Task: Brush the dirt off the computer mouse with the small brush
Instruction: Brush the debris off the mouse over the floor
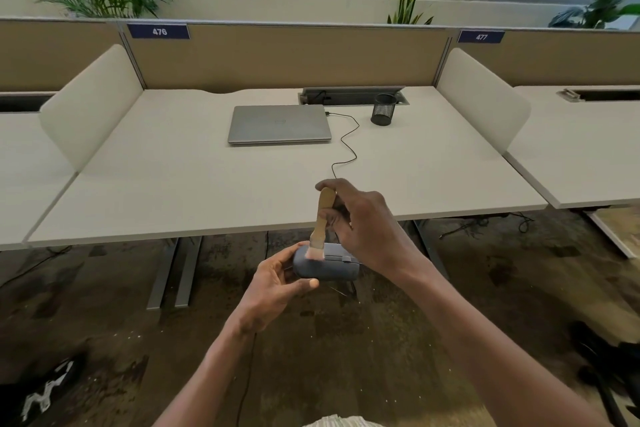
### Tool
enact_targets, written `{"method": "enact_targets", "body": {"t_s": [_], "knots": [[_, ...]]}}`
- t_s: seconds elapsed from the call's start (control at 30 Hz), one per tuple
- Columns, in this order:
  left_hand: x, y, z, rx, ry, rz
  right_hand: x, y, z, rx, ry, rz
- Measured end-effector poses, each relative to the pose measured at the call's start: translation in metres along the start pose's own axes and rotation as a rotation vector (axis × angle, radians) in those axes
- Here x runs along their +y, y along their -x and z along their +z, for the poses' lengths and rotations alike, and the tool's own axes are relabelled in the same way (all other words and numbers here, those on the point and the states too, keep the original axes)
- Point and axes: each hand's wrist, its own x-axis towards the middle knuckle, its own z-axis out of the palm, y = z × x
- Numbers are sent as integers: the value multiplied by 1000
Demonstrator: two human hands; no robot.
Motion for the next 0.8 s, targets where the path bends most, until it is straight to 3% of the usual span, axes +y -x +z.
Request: {"method": "enact_targets", "body": {"t_s": [0.23,0.4,0.6,0.8], "knots": [[-3,-3,0,-11,30,6,4,-5,0,84,9,50],[-1,-5,2,-9,-70,46,-8,-9,16,6,10,6],[-5,-6,-1,-16,-4,16,2,-20,11,38,87,119],[-2,-8,-2,-33,-37,39,-4,-24,14,32,43,101]]}}
